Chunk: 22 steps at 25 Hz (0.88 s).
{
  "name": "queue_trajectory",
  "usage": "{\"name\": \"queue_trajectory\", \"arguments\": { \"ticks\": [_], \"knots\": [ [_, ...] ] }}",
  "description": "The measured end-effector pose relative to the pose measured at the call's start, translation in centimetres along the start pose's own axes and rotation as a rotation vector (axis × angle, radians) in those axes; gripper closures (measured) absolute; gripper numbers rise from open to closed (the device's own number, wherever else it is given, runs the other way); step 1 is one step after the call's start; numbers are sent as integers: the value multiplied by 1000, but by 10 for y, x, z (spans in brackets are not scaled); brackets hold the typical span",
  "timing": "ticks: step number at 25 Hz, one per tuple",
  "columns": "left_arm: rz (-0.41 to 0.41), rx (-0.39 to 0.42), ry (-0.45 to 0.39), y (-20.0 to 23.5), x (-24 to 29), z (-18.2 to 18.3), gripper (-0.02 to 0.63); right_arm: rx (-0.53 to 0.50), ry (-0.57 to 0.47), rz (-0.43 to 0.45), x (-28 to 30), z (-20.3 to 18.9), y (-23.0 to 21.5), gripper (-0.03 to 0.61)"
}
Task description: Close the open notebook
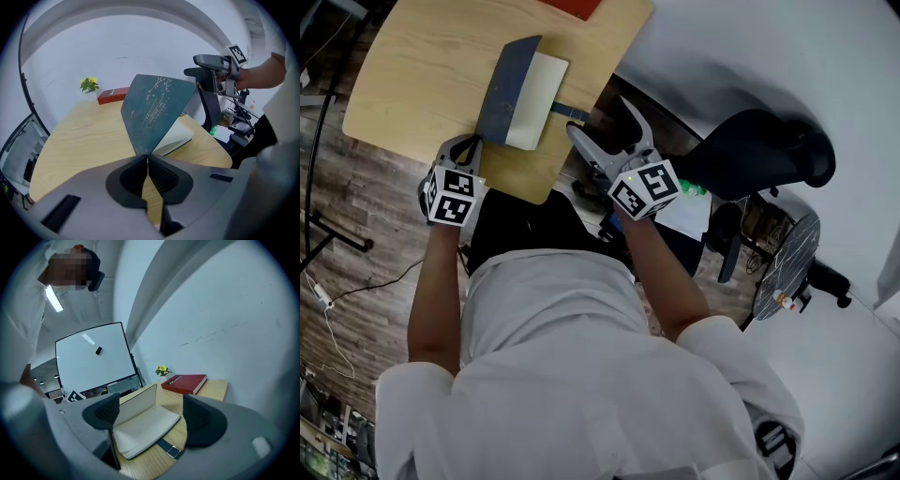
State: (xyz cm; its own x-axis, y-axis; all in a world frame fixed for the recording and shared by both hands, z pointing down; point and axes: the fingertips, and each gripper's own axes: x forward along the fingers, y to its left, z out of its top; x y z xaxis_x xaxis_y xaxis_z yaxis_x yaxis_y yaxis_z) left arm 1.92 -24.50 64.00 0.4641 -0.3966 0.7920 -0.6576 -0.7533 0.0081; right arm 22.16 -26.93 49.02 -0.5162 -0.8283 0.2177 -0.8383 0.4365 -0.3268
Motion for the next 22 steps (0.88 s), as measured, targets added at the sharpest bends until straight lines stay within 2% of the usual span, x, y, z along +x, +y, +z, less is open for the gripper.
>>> {"name": "queue_trajectory", "arguments": {
  "ticks": [13, 16, 22],
  "knots": [
    [9, 275, 154, -13, 13, -6, 584, 18, 0, -4, 1, -4, -2, 149],
    [1, 286, 171, -15, 14, -8, 583, 26, -1, -4, 1, -5, -1, 149],
    [-43, 239, 156, -19, 11, -8, 583, 27, -3, -1, 0, -8, -2, 149]
  ]
}}
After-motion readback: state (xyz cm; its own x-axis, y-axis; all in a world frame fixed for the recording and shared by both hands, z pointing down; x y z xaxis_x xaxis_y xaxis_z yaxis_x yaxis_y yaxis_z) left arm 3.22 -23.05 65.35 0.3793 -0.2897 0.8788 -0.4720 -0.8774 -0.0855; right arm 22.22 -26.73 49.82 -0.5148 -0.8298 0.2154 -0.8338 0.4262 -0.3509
